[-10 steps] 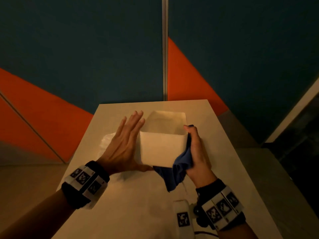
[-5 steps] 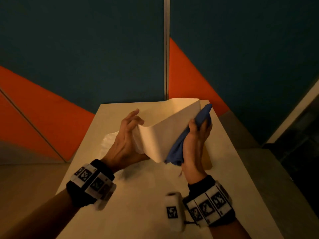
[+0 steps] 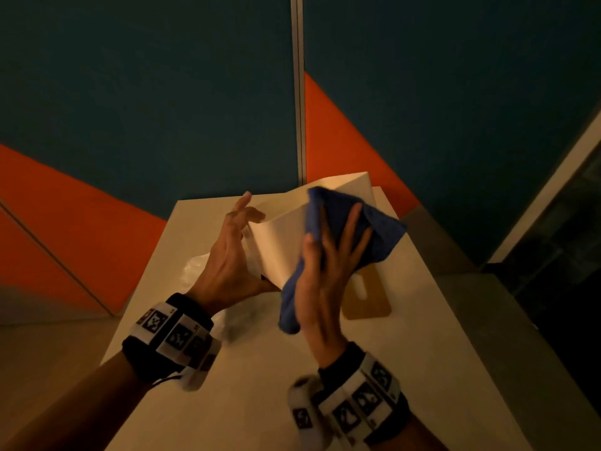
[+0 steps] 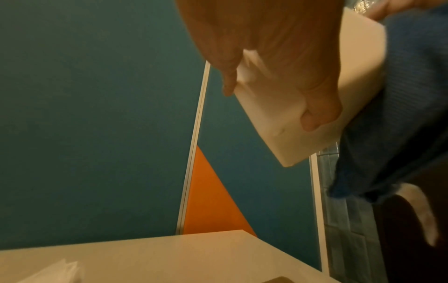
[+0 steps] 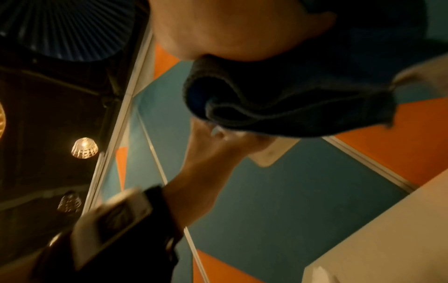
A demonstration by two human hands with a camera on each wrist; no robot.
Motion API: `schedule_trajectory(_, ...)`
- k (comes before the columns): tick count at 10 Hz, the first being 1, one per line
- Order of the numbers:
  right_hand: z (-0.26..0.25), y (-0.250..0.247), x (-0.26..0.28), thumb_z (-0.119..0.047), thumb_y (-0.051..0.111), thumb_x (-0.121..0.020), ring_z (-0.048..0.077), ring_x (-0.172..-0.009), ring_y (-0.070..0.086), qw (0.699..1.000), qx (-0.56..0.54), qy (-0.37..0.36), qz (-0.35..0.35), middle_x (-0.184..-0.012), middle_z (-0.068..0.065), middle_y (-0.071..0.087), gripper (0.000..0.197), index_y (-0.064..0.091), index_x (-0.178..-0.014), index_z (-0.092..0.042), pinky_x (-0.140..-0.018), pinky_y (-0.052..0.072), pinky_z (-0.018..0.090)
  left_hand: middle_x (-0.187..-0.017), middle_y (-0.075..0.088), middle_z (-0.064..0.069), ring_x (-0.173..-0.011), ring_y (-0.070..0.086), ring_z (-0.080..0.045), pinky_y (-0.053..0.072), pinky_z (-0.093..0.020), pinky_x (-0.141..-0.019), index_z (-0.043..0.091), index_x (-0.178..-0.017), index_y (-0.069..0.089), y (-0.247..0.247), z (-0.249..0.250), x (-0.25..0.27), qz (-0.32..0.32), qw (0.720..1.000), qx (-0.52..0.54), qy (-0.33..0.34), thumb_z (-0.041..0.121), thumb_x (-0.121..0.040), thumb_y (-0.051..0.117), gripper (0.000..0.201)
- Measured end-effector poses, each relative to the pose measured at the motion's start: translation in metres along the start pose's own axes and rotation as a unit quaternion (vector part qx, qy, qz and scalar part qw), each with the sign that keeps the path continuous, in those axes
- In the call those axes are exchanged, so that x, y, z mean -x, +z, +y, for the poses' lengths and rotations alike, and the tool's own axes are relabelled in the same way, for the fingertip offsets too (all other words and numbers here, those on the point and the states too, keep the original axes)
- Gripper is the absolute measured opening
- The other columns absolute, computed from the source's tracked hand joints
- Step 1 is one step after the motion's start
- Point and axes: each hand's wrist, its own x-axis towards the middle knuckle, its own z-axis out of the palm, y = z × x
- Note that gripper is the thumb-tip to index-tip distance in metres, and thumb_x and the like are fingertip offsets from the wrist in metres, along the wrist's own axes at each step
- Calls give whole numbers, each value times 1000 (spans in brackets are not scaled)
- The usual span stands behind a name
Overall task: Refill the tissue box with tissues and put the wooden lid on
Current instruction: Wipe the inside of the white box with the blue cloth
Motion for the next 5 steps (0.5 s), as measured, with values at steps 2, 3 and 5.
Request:
schedule_trajectory(2,13,-46,-65,-34,39,-99,23,-115,56,964,-154,215,-7,-124,9,60,33,56,-122,-17,-103,40,39,-139,26,-8,-139,21,-21,41,-61,-99,17,-119,28,-15,-13,4,0,992,-82,97,72,-69,54,78)
schedule_trajectory(3,14,-69,-94,-35,40,-99,11,-73,65,939,-226,249,-71,-74,-5,70,30,63,-86,-22,-68,52,26,-141,27,-3,-145,-1,-4,35,-60,-102,18,-116,28,-23,-25,5,3,990,-69,122,68,-72,56,73)
schedule_trajectory(5,13,-62,-91,-38,55,-88,16,-76,63,928,-224,248,-163,-81,1,67,22,67,-90,-19,-66,48,28,-155,-2,5,-133,-7,19,19,-45,-114,57,-132,-3,-38,-34,-8,-111,993,-41,-15,72,-51,68,109)
